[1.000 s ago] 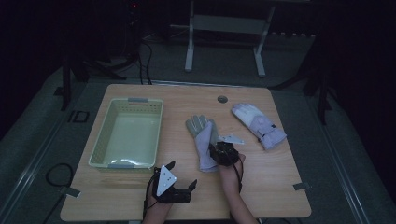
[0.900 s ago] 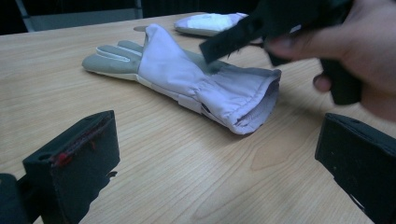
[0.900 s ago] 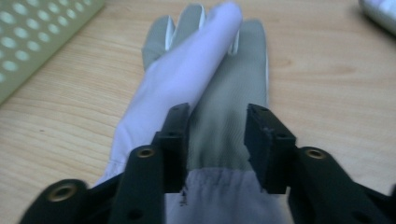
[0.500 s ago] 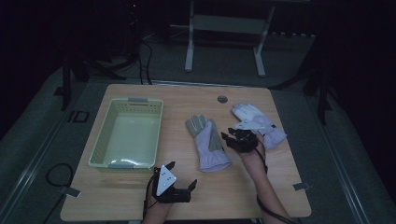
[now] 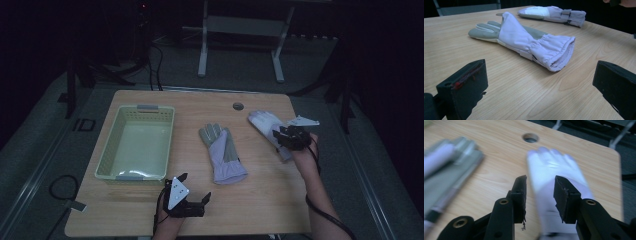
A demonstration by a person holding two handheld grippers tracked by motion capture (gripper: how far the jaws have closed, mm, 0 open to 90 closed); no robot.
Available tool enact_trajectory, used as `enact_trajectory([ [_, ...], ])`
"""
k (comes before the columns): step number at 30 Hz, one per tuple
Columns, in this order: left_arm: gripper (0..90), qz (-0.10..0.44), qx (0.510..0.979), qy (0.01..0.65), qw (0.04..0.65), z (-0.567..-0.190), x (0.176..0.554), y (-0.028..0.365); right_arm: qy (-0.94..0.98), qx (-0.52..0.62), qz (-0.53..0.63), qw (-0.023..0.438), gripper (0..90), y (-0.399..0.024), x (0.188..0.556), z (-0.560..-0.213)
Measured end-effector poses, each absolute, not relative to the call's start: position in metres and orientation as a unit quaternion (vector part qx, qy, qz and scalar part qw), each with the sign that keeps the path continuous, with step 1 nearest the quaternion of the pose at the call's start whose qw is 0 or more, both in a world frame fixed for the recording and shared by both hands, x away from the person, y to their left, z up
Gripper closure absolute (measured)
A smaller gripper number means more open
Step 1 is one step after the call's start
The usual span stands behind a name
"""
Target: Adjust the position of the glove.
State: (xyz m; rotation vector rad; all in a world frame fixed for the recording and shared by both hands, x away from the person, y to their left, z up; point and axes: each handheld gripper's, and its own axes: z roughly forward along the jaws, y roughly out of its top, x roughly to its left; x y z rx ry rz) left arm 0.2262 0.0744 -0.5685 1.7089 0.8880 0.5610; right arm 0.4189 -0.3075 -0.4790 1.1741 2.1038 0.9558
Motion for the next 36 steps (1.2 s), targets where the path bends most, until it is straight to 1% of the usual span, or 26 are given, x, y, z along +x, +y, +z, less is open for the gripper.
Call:
enact_trajectory([
  [3, 0.0, 0.235, 0.718, 0.373, 0.539, -0.568, 0.226, 0.075, 0.785, 0.442, 0.338, 0.272, 62.1, -0.319, 0.430, -0.479],
  [6, 0.0, 0.234, 0.718, 0.374, 0.539, -0.568, 0.226, 0.075, 0.788, 0.448, 0.321, 0.273, 59.1, -0.327, 0.440, -0.480],
  [7, 0.0, 0.234, 0.718, 0.374, 0.539, -0.568, 0.226, 0.075, 0.790, 0.451, 0.313, 0.271, 56.6, -0.329, 0.443, -0.480],
  [9, 0.0, 0.234, 0.718, 0.374, 0.539, -0.568, 0.226, 0.075, 0.793, 0.455, 0.304, 0.267, 55.4, -0.331, 0.449, -0.484],
  [16, 0.0, 0.234, 0.718, 0.375, 0.538, -0.568, 0.227, 0.075, 0.806, 0.451, 0.296, 0.242, 50.2, -0.332, 0.467, -0.497],
  [21, 0.0, 0.236, 0.717, 0.374, 0.538, -0.568, 0.226, 0.075, 0.802, 0.466, 0.294, 0.230, 50.3, -0.336, 0.477, -0.503],
  [24, 0.0, 0.236, 0.717, 0.375, 0.539, -0.568, 0.226, 0.075, 0.801, 0.467, 0.296, 0.228, 47.8, -0.337, 0.481, -0.506],
  [26, 0.0, 0.235, 0.716, 0.376, 0.539, -0.568, 0.226, 0.075, 0.806, 0.471, 0.288, 0.214, 45.3, -0.337, 0.486, -0.515],
  [28, 0.0, 0.236, 0.716, 0.375, 0.539, -0.568, 0.226, 0.075, 0.808, 0.474, 0.279, 0.211, 46.1, -0.337, 0.488, -0.521],
  [30, 0.0, 0.236, 0.717, 0.375, 0.538, -0.568, 0.226, 0.075, 0.811, 0.473, 0.278, 0.201, 50.2, -0.338, 0.489, -0.527],
  [31, 0.0, 0.236, 0.717, 0.375, 0.538, -0.569, 0.226, 0.075, 0.814, 0.470, 0.278, 0.199, 53.7, -0.338, 0.488, -0.529],
  [32, 0.0, 0.236, 0.717, 0.375, 0.538, -0.568, 0.226, 0.075, 0.816, 0.463, 0.283, 0.200, 57.5, -0.337, 0.487, -0.531],
  [33, 0.0, 0.236, 0.717, 0.375, 0.538, -0.568, 0.226, 0.075, 0.816, 0.463, 0.283, 0.200, 57.5, -0.337, 0.487, -0.531],
  [34, 0.0, 0.237, 0.717, 0.375, 0.538, -0.569, 0.226, 0.075, 0.817, 0.456, 0.286, 0.205, 60.8, -0.336, 0.485, -0.534],
  [36, 0.0, 0.237, 0.717, 0.375, 0.538, -0.569, 0.226, 0.074, 0.817, 0.457, 0.286, 0.205, 61.2, -0.336, 0.485, -0.534],
])
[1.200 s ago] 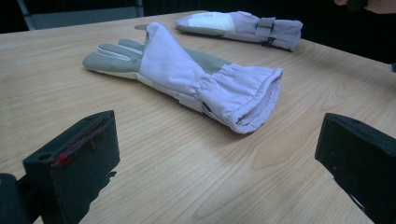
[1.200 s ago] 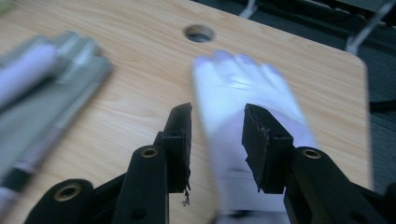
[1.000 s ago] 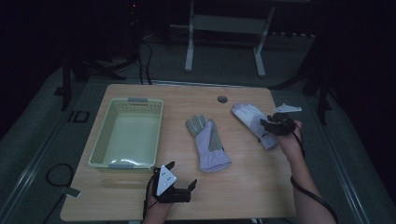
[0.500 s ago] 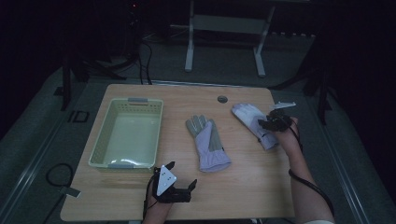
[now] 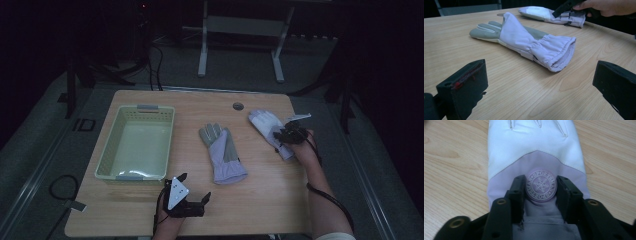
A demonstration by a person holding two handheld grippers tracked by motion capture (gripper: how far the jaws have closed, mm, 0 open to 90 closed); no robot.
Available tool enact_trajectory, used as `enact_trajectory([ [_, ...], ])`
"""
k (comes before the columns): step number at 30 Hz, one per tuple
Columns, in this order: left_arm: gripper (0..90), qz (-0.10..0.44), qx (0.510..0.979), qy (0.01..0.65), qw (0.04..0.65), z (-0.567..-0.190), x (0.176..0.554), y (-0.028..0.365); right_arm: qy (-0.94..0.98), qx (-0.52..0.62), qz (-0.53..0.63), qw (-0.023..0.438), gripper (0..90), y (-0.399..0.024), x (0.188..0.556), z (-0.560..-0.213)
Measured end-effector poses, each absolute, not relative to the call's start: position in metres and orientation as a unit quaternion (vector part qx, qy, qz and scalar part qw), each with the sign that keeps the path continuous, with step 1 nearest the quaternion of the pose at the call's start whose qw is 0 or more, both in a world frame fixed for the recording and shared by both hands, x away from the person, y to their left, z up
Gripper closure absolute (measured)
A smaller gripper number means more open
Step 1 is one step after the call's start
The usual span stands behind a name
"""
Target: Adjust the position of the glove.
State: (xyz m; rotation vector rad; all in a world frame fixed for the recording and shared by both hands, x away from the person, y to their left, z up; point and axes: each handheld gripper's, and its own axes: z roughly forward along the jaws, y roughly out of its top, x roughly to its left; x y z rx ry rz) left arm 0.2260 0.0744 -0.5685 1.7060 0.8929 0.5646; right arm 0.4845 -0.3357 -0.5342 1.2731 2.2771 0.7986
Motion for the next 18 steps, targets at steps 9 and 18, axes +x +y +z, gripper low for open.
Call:
enact_trajectory([
  [9, 0.0, 0.237, 0.718, 0.375, 0.537, -0.568, 0.226, 0.074, 0.798, 0.483, 0.290, 0.213, 77.2, -0.327, 0.476, -0.530],
  [18, 0.0, 0.244, 0.716, 0.374, 0.537, -0.569, 0.225, 0.074, 0.730, 0.537, 0.340, 0.252, 79.3, -0.321, 0.442, -0.498],
])
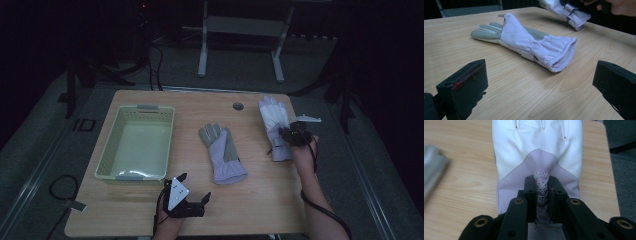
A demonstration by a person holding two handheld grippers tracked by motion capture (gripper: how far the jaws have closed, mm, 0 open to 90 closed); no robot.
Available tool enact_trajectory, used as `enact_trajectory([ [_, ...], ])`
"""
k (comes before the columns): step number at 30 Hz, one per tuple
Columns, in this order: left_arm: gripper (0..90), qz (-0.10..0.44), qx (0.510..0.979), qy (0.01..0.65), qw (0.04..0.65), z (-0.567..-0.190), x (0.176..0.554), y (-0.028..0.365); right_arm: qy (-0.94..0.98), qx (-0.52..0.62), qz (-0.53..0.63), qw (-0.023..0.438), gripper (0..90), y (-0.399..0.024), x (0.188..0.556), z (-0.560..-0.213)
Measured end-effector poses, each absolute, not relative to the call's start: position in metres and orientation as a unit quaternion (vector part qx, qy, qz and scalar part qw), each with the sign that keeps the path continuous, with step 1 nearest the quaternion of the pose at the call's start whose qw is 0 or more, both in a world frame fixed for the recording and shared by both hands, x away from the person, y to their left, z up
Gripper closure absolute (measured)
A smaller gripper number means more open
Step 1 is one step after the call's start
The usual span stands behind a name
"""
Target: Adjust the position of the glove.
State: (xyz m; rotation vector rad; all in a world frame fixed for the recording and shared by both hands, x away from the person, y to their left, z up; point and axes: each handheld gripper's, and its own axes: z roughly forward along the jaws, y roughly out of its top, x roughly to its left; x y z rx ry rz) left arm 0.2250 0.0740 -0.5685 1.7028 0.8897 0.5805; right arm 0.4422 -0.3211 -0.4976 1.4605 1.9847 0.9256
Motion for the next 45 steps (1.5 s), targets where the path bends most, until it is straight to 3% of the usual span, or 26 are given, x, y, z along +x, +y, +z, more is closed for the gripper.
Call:
enact_trajectory([
  [12, 0.0, 0.249, 0.714, 0.373, 0.537, -0.569, 0.224, 0.074, 0.678, 0.568, 0.379, 0.270, 79.9, -0.311, 0.388, -0.458],
  [23, 0.0, 0.250, 0.718, 0.369, 0.535, -0.568, 0.224, 0.073, 0.645, 0.612, 0.365, 0.277, 79.9, -0.307, 0.356, -0.453],
  [31, 0.0, 0.248, 0.719, 0.368, 0.534, -0.568, 0.225, 0.073, 0.637, 0.638, 0.346, 0.259, 79.6, -0.305, 0.350, -0.481],
  [45, 0.0, 0.247, 0.722, 0.365, 0.534, -0.568, 0.225, 0.073, 0.640, 0.667, 0.299, 0.238, 77.9, -0.303, 0.377, -0.528],
])
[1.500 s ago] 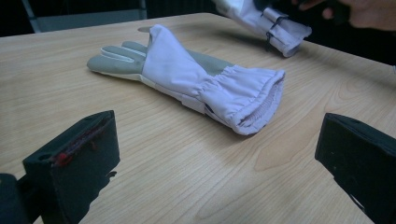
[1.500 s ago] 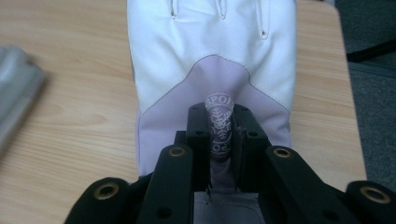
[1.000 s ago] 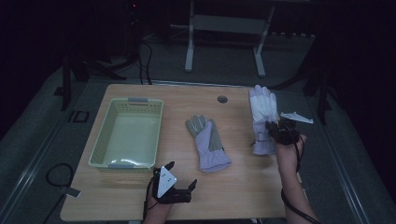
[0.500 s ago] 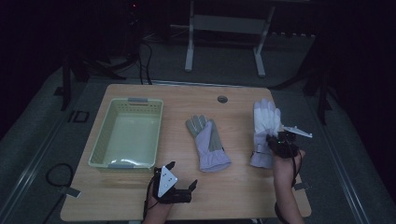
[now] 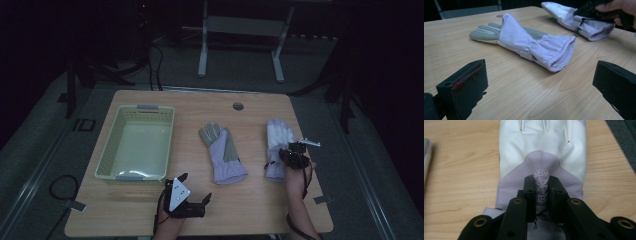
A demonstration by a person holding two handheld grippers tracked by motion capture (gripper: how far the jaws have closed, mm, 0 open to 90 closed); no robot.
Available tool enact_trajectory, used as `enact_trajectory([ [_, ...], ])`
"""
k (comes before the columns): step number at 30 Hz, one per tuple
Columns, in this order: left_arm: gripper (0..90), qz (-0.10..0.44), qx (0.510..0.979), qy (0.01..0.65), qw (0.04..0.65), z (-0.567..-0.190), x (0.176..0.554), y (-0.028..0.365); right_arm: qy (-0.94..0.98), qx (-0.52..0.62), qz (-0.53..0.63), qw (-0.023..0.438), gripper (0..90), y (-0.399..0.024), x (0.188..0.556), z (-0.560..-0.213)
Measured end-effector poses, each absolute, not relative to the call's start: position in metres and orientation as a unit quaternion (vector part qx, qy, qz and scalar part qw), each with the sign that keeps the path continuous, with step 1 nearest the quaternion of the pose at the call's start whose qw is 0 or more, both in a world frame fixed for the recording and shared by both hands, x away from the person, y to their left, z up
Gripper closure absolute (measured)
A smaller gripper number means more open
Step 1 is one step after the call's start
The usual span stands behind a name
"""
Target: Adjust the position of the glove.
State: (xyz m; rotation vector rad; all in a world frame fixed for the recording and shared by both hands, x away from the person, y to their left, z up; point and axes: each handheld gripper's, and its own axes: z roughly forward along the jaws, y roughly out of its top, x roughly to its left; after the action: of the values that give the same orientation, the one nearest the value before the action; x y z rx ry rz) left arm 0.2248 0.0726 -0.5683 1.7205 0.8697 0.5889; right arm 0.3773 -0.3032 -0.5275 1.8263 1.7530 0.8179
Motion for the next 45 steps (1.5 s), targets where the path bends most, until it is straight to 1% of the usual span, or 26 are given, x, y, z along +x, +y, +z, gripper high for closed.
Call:
enact_trajectory([
  [2, 0.0, 0.247, 0.722, 0.365, 0.534, -0.568, 0.225, 0.073, 0.640, 0.666, 0.298, 0.239, 76.2, -0.303, 0.379, -0.530],
  [3, 0.0, 0.247, 0.723, 0.364, 0.533, -0.568, 0.225, 0.072, 0.646, 0.662, 0.297, 0.237, 73.7, -0.303, 0.382, -0.532],
  [4, 0.0, 0.247, 0.723, 0.364, 0.533, -0.568, 0.225, 0.072, 0.646, 0.662, 0.297, 0.237, 73.7, -0.303, 0.382, -0.532],
  [5, 0.0, 0.248, 0.723, 0.364, 0.533, -0.568, 0.225, 0.072, 0.651, 0.659, 0.298, 0.231, 69.4, -0.304, 0.385, -0.532],
  [6, 0.0, 0.248, 0.723, 0.363, 0.533, -0.568, 0.225, 0.072, 0.651, 0.659, 0.298, 0.231, 69.4, -0.304, 0.385, -0.532],
  [11, 0.0, 0.247, 0.723, 0.364, 0.532, -0.568, 0.225, 0.072, 0.673, 0.640, 0.295, 0.225, 62.2, -0.309, 0.389, -0.526],
  [14, 0.0, 0.248, 0.722, 0.365, 0.533, -0.568, 0.225, 0.072, 0.678, 0.635, 0.296, 0.225, 61.0, -0.310, 0.389, -0.525],
  [15, 0.0, 0.247, 0.722, 0.365, 0.533, -0.568, 0.225, 0.072, 0.686, 0.627, 0.295, 0.222, 60.6, -0.312, 0.390, -0.521],
  [16, 0.0, 0.247, 0.723, 0.365, 0.532, -0.568, 0.225, 0.072, 0.704, 0.600, 0.306, 0.226, 56.0, -0.318, 0.388, -0.508],
  [17, 0.0, 0.247, 0.723, 0.365, 0.532, -0.568, 0.225, 0.072, 0.704, 0.600, 0.306, 0.226, 56.0, -0.318, 0.388, -0.508],
  [18, 0.0, 0.247, 0.724, 0.365, 0.532, -0.568, 0.225, 0.072, 0.714, 0.587, 0.310, 0.222, 53.0, -0.320, 0.388, -0.504],
  [20, 0.0, 0.246, 0.724, 0.364, 0.531, -0.568, 0.225, 0.072, 0.743, 0.550, 0.308, 0.225, 53.1, -0.327, 0.389, -0.495],
  [23, 0.0, 0.246, 0.724, 0.364, 0.531, -0.568, 0.225, 0.072, 0.763, 0.526, 0.300, 0.227, 53.4, -0.331, 0.391, -0.493],
  [24, 0.0, 0.246, 0.724, 0.365, 0.531, -0.568, 0.225, 0.072, 0.779, 0.502, 0.303, 0.224, 52.7, -0.334, 0.392, -0.493],
  [25, 0.0, 0.246, 0.724, 0.365, 0.531, -0.568, 0.225, 0.072, 0.779, 0.502, 0.303, 0.224, 52.7, -0.334, 0.392, -0.493],
  [26, 0.0, 0.245, 0.725, 0.365, 0.531, -0.568, 0.225, 0.072, 0.797, 0.480, 0.287, 0.230, 50.1, -0.334, 0.394, -0.494],
  [27, 0.0, 0.245, 0.725, 0.365, 0.531, -0.568, 0.225, 0.072, 0.797, 0.480, 0.287, 0.230, 50.1, -0.334, 0.394, -0.494],
  [29, 0.0, 0.244, 0.725, 0.365, 0.531, -0.568, 0.225, 0.072, 0.806, 0.467, 0.283, 0.228, 49.3, -0.335, 0.397, -0.495],
  [32, 0.0, 0.243, 0.724, 0.365, 0.531, -0.568, 0.225, 0.072, 0.811, 0.462, 0.291, 0.210, 46.5, -0.338, 0.403, -0.498],
  [33, 0.0, 0.243, 0.724, 0.365, 0.531, -0.568, 0.225, 0.072, 0.811, 0.462, 0.291, 0.210, 46.5, -0.338, 0.403, -0.498],
  [34, 0.0, 0.244, 0.724, 0.366, 0.531, -0.568, 0.225, 0.072, 0.812, 0.464, 0.293, 0.199, 45.7, -0.338, 0.405, -0.502],
  [39, 0.0, 0.244, 0.724, 0.366, 0.531, -0.568, 0.225, 0.072, 0.819, 0.462, 0.283, 0.188, 45.4, -0.334, 0.409, -0.513],
  [40, 0.0, 0.244, 0.724, 0.366, 0.531, -0.568, 0.225, 0.072, 0.825, 0.461, 0.272, 0.183, 47.7, -0.332, 0.410, -0.520],
  [42, 0.0, 0.244, 0.724, 0.366, 0.531, -0.568, 0.225, 0.072, 0.823, 0.463, 0.273, 0.182, 49.2, -0.331, 0.410, -0.523],
  [44, 0.0, 0.243, 0.724, 0.366, 0.531, -0.568, 0.225, 0.072, 0.822, 0.464, 0.278, 0.175, 57.4, -0.331, 0.409, -0.530],
  [45, 0.0, 0.243, 0.724, 0.366, 0.531, -0.568, 0.225, 0.072, 0.822, 0.464, 0.278, 0.175, 57.4, -0.331, 0.409, -0.530],
])
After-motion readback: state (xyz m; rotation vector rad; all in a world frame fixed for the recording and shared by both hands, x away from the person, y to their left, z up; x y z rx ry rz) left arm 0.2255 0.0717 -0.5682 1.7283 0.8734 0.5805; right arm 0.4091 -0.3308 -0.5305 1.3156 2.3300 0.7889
